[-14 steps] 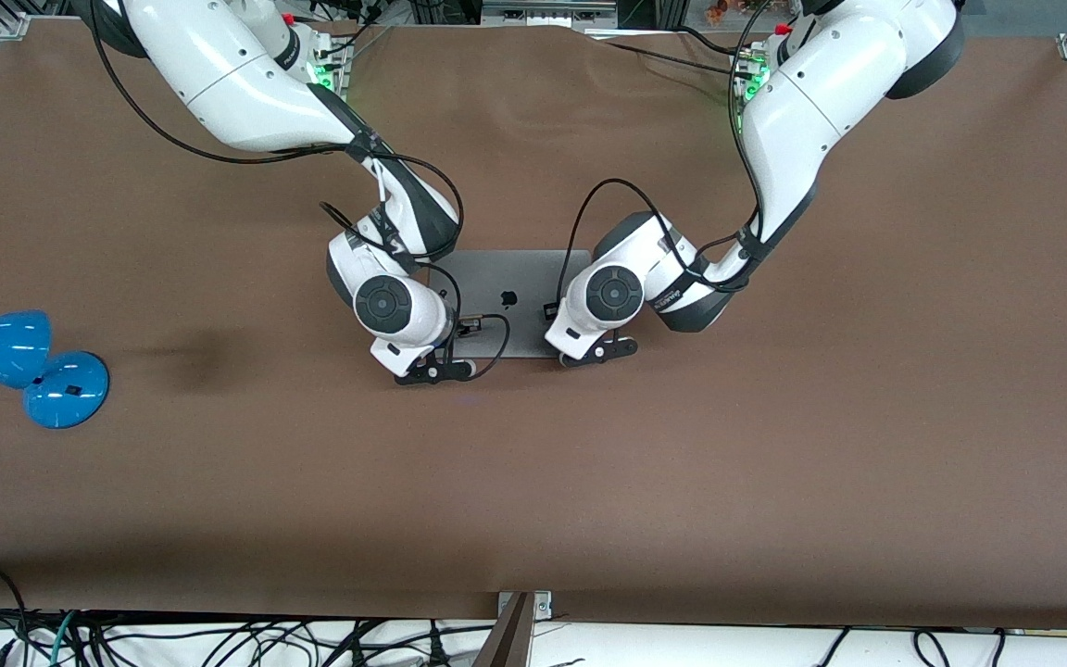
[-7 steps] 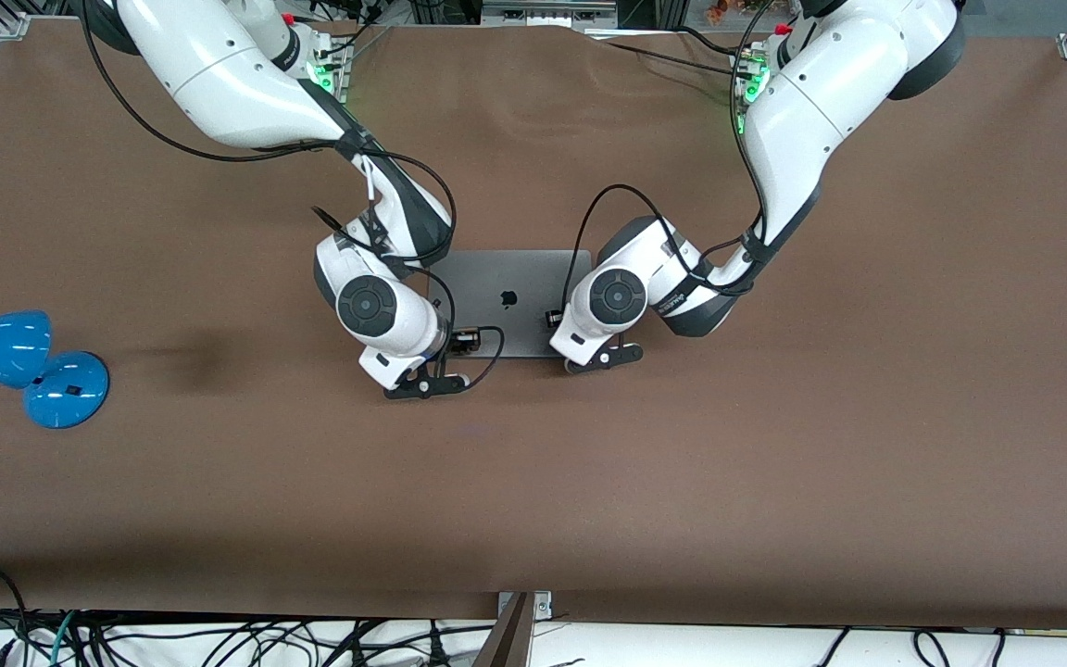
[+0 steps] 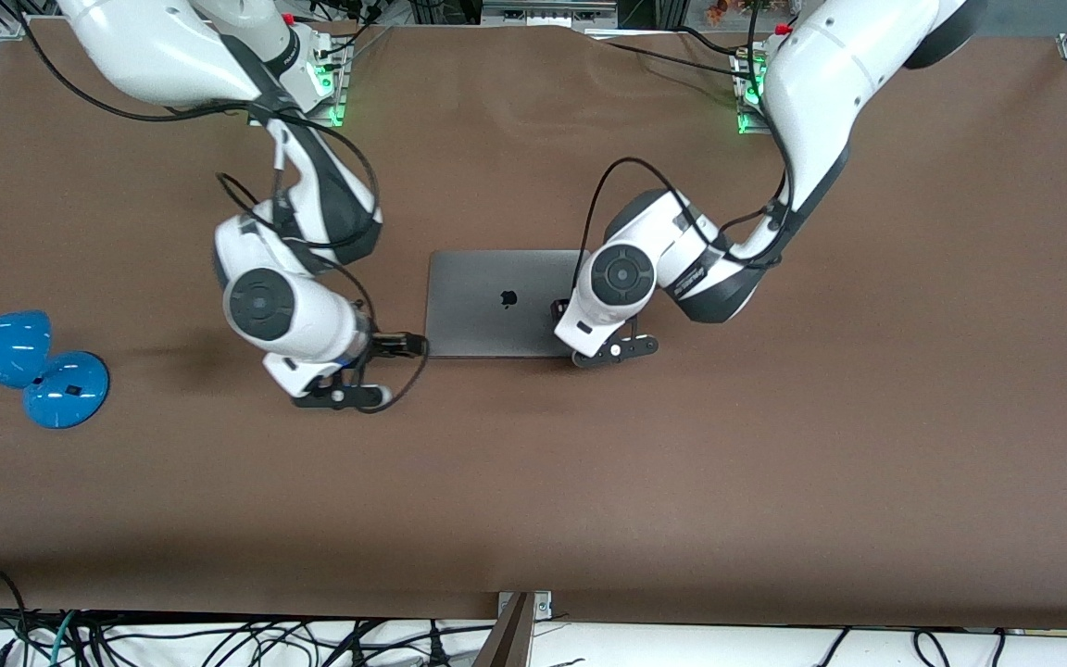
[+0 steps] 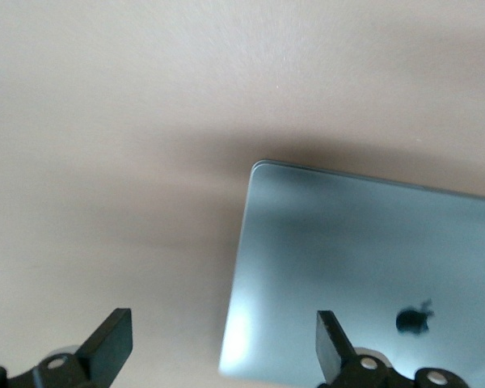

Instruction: Close laptop with both arms from behind

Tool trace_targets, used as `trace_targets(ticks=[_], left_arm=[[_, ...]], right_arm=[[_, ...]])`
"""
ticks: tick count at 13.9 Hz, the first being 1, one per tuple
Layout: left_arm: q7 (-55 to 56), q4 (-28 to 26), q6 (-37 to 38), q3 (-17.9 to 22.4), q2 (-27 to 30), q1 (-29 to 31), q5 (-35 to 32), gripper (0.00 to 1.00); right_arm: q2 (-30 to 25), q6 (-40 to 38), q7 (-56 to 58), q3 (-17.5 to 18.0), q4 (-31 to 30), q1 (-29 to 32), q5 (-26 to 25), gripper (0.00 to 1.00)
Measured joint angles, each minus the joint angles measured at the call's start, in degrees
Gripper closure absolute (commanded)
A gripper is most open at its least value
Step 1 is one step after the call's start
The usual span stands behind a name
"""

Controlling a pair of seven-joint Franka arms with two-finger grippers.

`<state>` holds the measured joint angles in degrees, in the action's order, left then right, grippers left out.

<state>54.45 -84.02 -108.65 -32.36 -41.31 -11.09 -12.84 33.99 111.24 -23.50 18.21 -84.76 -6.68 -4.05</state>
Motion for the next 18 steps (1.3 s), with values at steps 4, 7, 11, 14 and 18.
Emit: trace_targets(ticks=[4, 7, 11, 14, 18], left_arm=[[-7.4, -5.8, 1.7, 1.0, 11.3, 1.7, 3.2, 0.00], [-18.1, -13.2, 2.2, 8.2, 22.9, 2.2, 9.3, 0.00], [-29.8, -19.8, 6.9, 16.9, 36.1, 2.3, 10.6, 0.00], [-38.2, -20.0, 11.4, 23.7, 42.6, 2.2, 11.4, 0.00], [-46.7, -16.9, 15.5, 30.5, 46.1, 2.2, 11.7, 0.00]], right_arm=[[-3.2, -6.4, 5.9, -0.3, 0.1, 6.5, 0.0, 0.00], [-4.5, -10.3, 11.3, -0.3, 3.0, 9.8, -0.2, 0.00], [-7.6, -12.6, 14.4, -5.8, 6.5, 10.3, -0.2, 0.00], [-14.0, -13.1, 14.9, -10.8, 6.6, 9.2, -0.2, 0.00], [-26.4, -17.7, 14.9, -15.0, 0.1, 7.0, 0.0, 0.00]])
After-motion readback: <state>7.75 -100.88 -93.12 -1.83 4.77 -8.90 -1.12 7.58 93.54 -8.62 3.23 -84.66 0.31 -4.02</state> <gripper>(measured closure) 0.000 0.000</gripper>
